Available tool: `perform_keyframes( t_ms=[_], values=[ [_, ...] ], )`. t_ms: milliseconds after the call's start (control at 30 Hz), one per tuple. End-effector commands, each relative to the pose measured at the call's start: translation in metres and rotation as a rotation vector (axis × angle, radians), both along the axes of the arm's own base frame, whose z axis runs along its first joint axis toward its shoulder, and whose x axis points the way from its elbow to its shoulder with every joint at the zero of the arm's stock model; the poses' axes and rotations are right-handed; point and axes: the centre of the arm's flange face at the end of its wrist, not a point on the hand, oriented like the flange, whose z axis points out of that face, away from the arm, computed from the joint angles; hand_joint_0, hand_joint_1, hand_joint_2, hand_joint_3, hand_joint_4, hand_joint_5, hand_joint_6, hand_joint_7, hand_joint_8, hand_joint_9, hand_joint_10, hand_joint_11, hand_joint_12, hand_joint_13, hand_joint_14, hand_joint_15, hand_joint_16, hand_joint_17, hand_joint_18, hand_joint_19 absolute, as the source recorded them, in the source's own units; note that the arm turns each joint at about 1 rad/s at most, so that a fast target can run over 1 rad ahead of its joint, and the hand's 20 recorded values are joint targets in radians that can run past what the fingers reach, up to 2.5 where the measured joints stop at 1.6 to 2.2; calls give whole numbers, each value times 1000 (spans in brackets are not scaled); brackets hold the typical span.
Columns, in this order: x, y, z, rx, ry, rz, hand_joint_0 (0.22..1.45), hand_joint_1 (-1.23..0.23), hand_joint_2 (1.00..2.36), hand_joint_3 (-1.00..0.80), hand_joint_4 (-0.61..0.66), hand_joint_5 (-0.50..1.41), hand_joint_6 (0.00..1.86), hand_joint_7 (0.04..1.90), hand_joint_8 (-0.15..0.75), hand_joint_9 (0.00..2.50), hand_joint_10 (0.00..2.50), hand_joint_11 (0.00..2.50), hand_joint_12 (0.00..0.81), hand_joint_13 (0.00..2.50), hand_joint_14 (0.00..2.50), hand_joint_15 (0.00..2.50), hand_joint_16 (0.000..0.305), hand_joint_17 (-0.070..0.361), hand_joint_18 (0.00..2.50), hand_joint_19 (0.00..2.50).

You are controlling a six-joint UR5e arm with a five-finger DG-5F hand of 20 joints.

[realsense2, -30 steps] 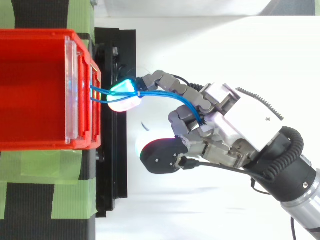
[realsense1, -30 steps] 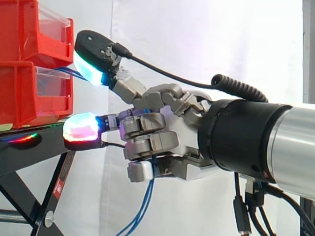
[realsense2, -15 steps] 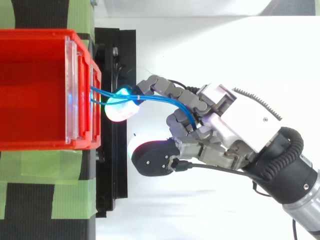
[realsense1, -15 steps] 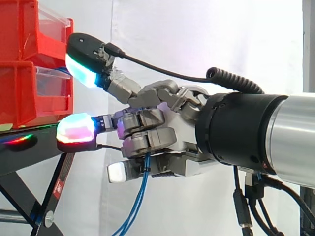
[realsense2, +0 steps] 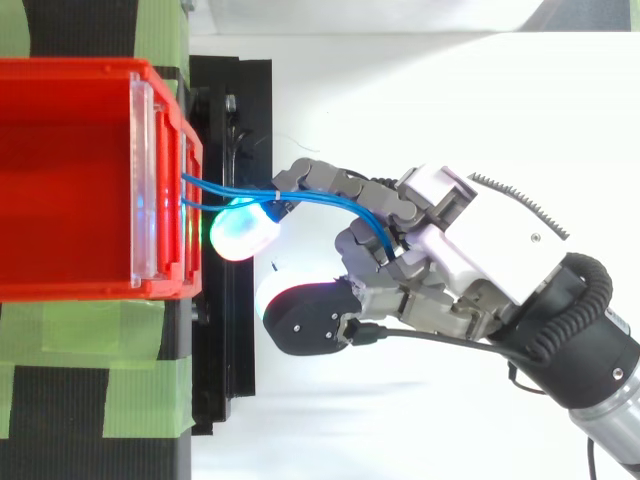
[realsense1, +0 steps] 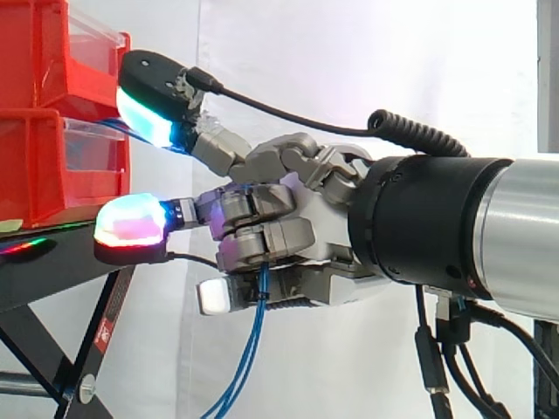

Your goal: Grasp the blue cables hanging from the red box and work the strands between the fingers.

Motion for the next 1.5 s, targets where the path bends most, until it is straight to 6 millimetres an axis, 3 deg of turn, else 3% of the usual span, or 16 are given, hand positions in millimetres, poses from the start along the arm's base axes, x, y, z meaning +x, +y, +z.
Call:
perform_keyframes(
  t_ms=[0, 467, 1000, 1467],
  values=[
    [0, -2, 0, 0, 0, -3, 722, -615, 1000, -1000, 373, 305, 11, 1196, 531, 2048, 2500, 2500, 640, 2075, 2500, 1594, 256, 192, 2500, 653],
    [-3, -7, -3, -7, 28, -8, 721, -613, 1000, -995, 371, 292, 11, 1199, 526, 2033, 2500, 2500, 643, 2064, 2500, 1612, 257, 193, 2500, 656],
    [-22, 15, -11, 74, 65, 44, 723, -609, 1000, -996, 371, 291, 9, 1199, 523, 2012, 2500, 2500, 637, 2043, 2500, 1611, 251, 188, 2500, 611],
    [-34, 15, -14, 109, 78, 11, 721, -602, 1000, -990, 365, 288, 10, 1203, 525, 2005, 2500, 2500, 631, 2032, 2500, 1623, 251, 188, 2500, 609]
  ],
)
